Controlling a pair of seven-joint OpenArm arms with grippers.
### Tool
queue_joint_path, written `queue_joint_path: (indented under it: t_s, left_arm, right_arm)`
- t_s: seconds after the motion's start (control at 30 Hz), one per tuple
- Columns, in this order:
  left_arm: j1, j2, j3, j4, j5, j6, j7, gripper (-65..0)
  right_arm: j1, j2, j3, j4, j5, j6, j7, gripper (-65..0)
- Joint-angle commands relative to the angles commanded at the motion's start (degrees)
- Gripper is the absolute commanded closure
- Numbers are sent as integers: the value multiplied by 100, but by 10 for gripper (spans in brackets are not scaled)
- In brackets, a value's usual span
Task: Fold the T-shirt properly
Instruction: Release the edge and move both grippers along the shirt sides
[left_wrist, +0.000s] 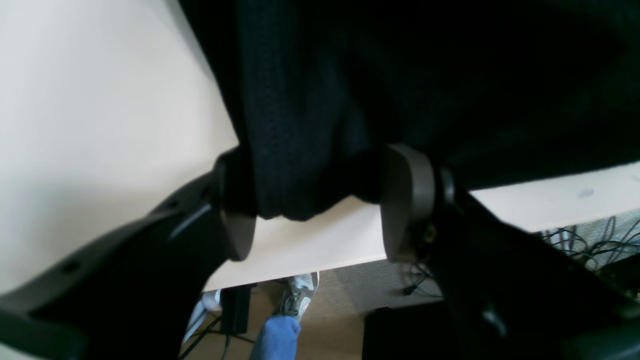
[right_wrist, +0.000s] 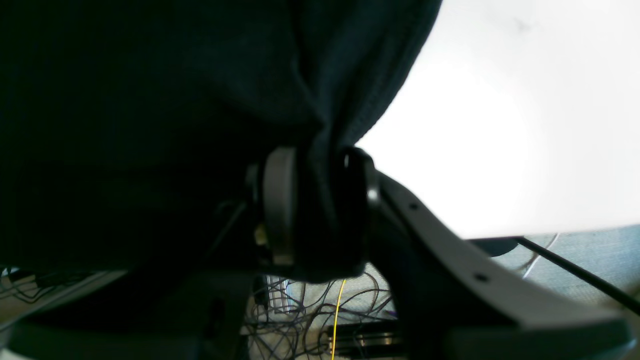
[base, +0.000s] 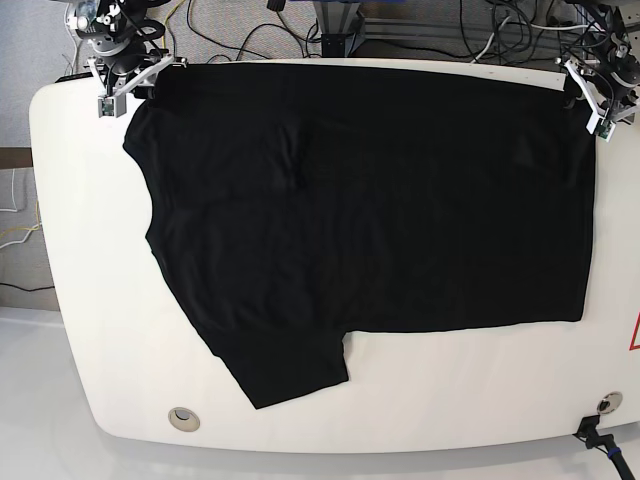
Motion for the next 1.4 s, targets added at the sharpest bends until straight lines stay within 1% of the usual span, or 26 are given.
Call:
queue_joint_path:
  t_s: [0.13, 0.37, 0.5, 0.63, 0.67, 0.73, 0.77, 0.83, 0.87, 0.9, 1.0, 1.13, 1.33, 1.4]
  left_arm:
    - [185, 0, 0, 18, -9, 0, -9, -337]
    - [176, -9, -9, 44, -35, 0, -9, -337]
    - [18, -18, -141, 510, -26, 0, 9, -339]
    - [-53, -26, -123, 914, -26, 0, 18, -340]
    - [-114, -53, -123, 1002, 0, 0, 79, -340]
    - [-360, -141, -123, 1046, -9, 0, 422, -340]
    - [-519, -149, -141, 1046, -9, 0, 554, -340]
    - [-800, -149, -149, 1037, -9, 0, 642, -340]
    - [-897, -149, -149, 1037, -9, 0, 642, -340]
    - [-993, -149, -149, 1029, -9, 0, 642, -340]
    - [-1582, -123, -123, 897, 9, 0, 651, -340]
    - [-2418, -114, -35, 440, 9, 0, 651, -340]
    - [-3710, -149, 413, -888, 0, 0, 624, -340]
    - [-4167, -149, 563, -1327, 0, 0, 475, -340]
  right_arm:
    - [-9, 0, 0, 0, 0, 0, -18, -168]
    - [-79, 0, 0, 44, 44, 0, -18, -168]
    - [35, 9, 0, 325, 26, 0, -26, -175]
    - [44, 9, 0, 457, 0, -9, -70, -180]
    - [53, 9, 0, 457, 0, -9, -70, -202]
    - [53, 9, 0, 536, -9, -9, -70, -269]
    - [53, 9, 0, 563, 9, -9, -70, -313]
    - [114, 9, 0, 615, 0, -9, -62, -402]
    - [202, 9, 0, 615, 0, -9, -62, -430]
    - [273, 9, 0, 615, -9, -9, -62, -436]
    - [615, 9, 0, 615, -9, -9, -62, -436]
    - [1275, 9, -35, 571, -9, -9, -97, -436]
    - [2796, 18, -44, 88, -9, -9, -686, -436]
    - [3314, 26, -53, -264, -9, -9, -809, -436]
